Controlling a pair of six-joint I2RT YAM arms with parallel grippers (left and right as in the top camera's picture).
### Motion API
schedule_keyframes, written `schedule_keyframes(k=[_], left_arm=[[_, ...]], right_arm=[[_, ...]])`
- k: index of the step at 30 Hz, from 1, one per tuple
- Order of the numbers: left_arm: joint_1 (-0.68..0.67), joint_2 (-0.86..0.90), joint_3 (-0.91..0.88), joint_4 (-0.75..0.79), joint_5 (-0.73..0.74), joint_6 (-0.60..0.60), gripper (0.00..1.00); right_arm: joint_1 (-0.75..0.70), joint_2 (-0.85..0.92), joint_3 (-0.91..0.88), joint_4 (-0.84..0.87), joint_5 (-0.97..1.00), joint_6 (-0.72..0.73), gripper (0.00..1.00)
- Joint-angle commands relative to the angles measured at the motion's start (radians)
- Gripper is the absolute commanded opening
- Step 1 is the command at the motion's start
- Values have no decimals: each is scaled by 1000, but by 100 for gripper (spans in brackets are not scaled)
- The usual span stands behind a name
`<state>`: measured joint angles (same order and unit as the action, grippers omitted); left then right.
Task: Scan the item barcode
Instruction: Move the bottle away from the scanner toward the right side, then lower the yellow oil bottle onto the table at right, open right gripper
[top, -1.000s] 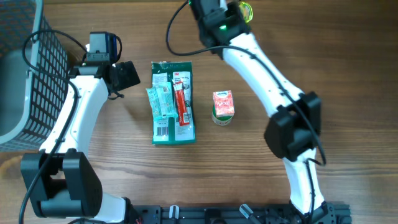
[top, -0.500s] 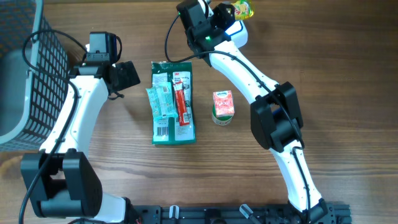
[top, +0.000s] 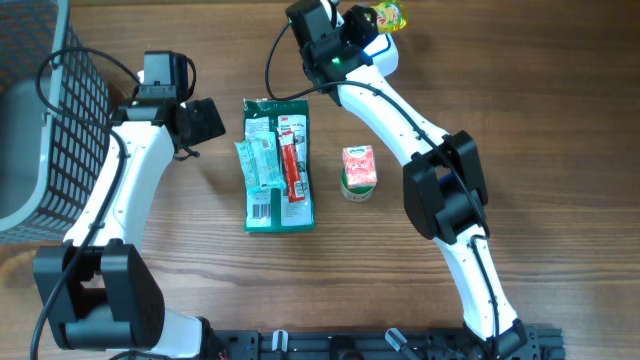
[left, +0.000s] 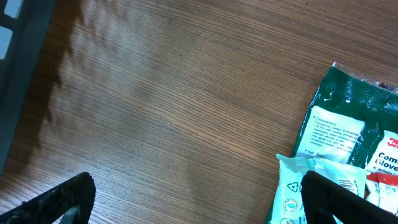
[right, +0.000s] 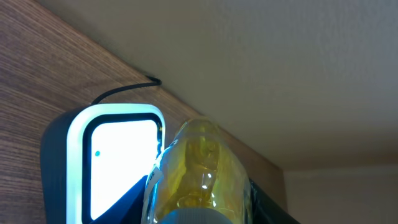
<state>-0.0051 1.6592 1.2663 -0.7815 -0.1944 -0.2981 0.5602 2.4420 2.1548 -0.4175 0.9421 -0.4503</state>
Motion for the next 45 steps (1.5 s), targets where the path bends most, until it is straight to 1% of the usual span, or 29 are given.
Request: schedule_keyframes(k=[1, 3, 5, 7, 10, 13, 16, 18, 20, 21, 22, 25, 28, 30, 31, 33, 35, 37, 39, 45], left_arm=[[3, 8, -5, 0, -9, -2, 100], [3, 8, -5, 0, -9, -2, 100], [3, 8, -5, 0, -9, -2, 100], [3, 8, -5, 0, -9, -2, 100], [3, 8, -5, 0, -9, -1, 100], [3, 8, -5, 0, -9, -2, 100], [3, 8, -5, 0, -9, -2, 100], [3, 8, -5, 0, -9, -2, 100], [3, 8, -5, 0, -9, -2, 100], [3, 8, -5, 0, -9, -2, 100], [3, 8, -5, 0, -9, -2, 100], [3, 8, -5, 0, -9, -2, 100], [3, 8, -5, 0, -9, -2, 100], [3, 8, -5, 0, -9, -2, 100], [3, 8, -5, 0, -9, -2, 100], [3, 8, -5, 0, -9, -2, 100], [3, 8, -5, 0, -9, -2, 100], [3, 8, -5, 0, -9, -2, 100], [3, 8, -5, 0, -9, -2, 100], [3, 8, -5, 0, -9, -2, 100]], right_arm=[[-4, 27, -3, 2, 7, 4, 4], [-4, 24, -3, -11, 32, 5, 4], [-4, 8, -2, -11, 105, 5, 4], [-8, -21, -2, -25, 146, 6, 4], [-18, -100, -2, -90, 158, 36, 4], [-34, -202, -2, -177, 158, 129, 4], [-61, -309, -2, -332, 149, 308, 4], [-97, -388, -2, -472, 72, 449, 4], [-154, -464, -2, -600, -45, 582, 4], [-209, -508, -2, -671, -130, 658, 4], [-252, -534, -2, -708, -191, 697, 4], [-423, -577, -3, -800, -435, 724, 4], [-632, -566, -4, -887, -716, 724, 4], [-750, -542, -4, -932, -858, 723, 4], [-810, -522, -4, -955, -910, 723, 4], [-898, -488, -13, -999, -944, 723, 5], [-939, -480, -49, -1008, -944, 723, 4], [-972, -480, -122, -991, -943, 723, 4], [-980, -480, -191, -962, -936, 723, 4], [-980, -480, -377, -799, -903, 744, 4]])
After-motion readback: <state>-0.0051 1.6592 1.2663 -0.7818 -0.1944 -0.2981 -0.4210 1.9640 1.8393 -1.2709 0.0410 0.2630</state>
